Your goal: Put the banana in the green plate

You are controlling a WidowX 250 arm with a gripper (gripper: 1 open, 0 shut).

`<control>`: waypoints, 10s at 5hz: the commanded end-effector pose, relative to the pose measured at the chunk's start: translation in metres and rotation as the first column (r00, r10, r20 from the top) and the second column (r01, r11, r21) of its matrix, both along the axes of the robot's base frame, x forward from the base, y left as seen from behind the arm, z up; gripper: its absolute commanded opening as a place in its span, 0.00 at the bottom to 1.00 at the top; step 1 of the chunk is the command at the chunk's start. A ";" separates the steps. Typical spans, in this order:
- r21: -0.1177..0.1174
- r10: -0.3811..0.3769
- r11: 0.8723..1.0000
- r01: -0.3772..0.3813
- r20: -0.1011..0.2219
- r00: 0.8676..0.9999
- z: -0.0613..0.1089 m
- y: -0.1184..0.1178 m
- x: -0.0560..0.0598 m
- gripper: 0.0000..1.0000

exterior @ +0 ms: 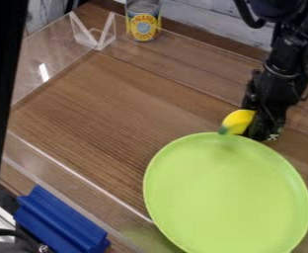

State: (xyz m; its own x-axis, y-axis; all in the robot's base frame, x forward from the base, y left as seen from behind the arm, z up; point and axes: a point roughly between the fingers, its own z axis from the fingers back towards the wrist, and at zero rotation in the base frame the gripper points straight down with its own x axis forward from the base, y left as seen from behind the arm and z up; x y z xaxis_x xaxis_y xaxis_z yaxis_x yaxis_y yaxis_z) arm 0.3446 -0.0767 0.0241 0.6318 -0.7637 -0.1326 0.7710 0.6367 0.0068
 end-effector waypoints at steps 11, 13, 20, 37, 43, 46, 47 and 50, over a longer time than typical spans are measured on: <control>-0.046 0.010 0.999 -0.004 0.112 0.994 0.070 -0.013 -0.084 0.00; -0.060 0.032 0.998 -0.024 0.130 0.991 0.061 -0.020 -0.105 0.00; -0.134 0.097 0.988 -0.081 0.122 0.988 0.049 -0.035 -0.130 0.00; -0.210 0.125 0.973 -0.098 0.119 0.985 0.019 -0.038 -0.128 0.00; -0.236 0.159 0.964 -0.125 0.129 0.979 0.015 -0.044 -0.129 0.00; -0.247 0.173 0.959 -0.138 0.128 0.977 0.016 -0.046 -0.130 0.00; -0.249 0.177 0.958 -0.141 0.127 0.976 0.017 -0.047 -0.130 0.00; -0.252 0.188 0.956 -0.153 0.123 0.974 0.020 -0.048 -0.131 0.00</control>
State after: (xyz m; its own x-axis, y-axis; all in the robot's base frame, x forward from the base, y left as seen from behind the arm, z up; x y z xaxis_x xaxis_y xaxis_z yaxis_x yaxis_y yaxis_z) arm 0.2094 -0.1198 0.0337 0.7633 -0.6382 0.0998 0.6452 0.7610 -0.0684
